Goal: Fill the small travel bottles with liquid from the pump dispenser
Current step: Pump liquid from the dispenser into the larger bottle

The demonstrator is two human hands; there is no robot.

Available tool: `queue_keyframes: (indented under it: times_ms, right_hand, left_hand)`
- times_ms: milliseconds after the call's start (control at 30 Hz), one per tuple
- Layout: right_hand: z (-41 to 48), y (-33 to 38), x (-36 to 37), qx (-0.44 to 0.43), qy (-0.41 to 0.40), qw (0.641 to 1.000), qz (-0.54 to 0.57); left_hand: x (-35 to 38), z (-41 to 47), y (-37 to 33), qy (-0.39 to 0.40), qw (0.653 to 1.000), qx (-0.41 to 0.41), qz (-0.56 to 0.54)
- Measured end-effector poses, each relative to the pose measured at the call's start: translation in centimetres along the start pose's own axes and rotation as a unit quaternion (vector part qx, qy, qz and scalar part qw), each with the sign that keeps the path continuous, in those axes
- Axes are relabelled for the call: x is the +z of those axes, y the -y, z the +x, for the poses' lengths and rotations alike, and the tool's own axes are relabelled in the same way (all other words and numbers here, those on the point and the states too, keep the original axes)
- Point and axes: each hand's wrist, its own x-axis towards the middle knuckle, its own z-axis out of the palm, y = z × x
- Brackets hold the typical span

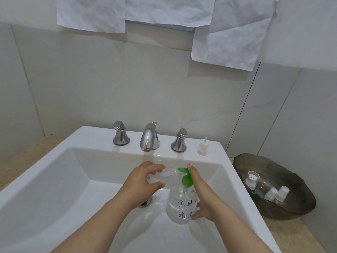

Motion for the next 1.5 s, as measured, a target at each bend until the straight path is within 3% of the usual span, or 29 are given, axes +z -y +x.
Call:
queue_keyframes:
  times_ms: [233,600,1367,1500]
  right_hand:
    - [-0.9,0.9,0.0,-0.045,-0.027,0.999,-0.005]
    - [-0.3,0.0,0.4,0.036,0.024,0.999,0.027]
    - [-1.0,0.2,0.5,-0.001,-0.029,0.999,-0.017]
    - [-1.3,0.1,0.5,0.01,-0.002,1.0,-0.02]
  left_hand:
    - [-0.2,0.2,-0.1,-0.012,1.0,0.01,-0.015]
    - [-0.2,0.1,-0.1,-0.012,1.0,0.006,-0.009]
    - [0.0,-0.1,0.1,0.015,0.999,-0.018,0.03]
    - [-0.2,0.0,0.1,0.009,1.0,-0.011,0.007]
